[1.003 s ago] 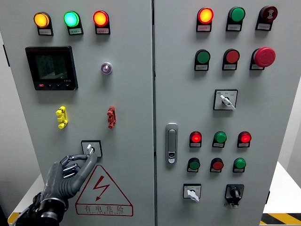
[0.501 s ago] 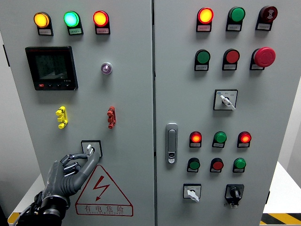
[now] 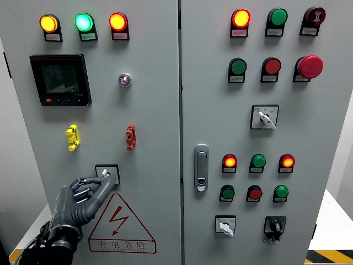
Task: Turn on light switch 1
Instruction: 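Position the left hand fingers against the rotary switch knob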
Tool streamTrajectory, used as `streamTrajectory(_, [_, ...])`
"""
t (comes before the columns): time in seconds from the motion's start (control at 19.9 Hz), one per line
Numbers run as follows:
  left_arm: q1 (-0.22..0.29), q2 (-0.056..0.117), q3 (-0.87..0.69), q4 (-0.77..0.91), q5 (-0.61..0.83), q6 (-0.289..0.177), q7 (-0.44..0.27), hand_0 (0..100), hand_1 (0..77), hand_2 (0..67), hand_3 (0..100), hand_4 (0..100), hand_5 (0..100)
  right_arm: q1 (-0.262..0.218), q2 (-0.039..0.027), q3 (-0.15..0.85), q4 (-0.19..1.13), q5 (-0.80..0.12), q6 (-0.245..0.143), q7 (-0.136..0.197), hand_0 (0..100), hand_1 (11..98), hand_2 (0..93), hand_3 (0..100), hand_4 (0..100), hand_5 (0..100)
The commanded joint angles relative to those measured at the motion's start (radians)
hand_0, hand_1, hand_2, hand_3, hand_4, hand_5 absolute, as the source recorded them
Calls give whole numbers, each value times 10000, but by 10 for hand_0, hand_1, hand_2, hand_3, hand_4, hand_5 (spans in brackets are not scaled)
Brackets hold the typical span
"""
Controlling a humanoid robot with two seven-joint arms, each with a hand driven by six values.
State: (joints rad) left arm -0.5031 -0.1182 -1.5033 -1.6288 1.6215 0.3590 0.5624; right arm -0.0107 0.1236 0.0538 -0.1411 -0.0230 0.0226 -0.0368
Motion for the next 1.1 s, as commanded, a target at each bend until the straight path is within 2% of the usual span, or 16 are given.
streamTrajectory(0.0, [-32, 1, 15, -18, -1, 0, 234, 0, 611, 480, 1000, 1000, 1000, 0, -9, -1, 0, 0, 4, 0, 0, 199, 0, 197, 194, 105])
streamTrajectory(0.7, [-154, 16, 61, -3, 30, 76, 696, 0, 558, 516, 1000, 1000, 1000, 0, 6, -1, 0, 0, 4, 0, 0, 195, 0, 197, 194, 105])
streamTrajectory(1.05, [-261, 47, 76, 28, 76, 76, 956, 0, 537, 519, 1000, 1000, 1000, 0, -9, -1, 0, 0, 4, 0, 0, 198, 0, 197, 194, 105])
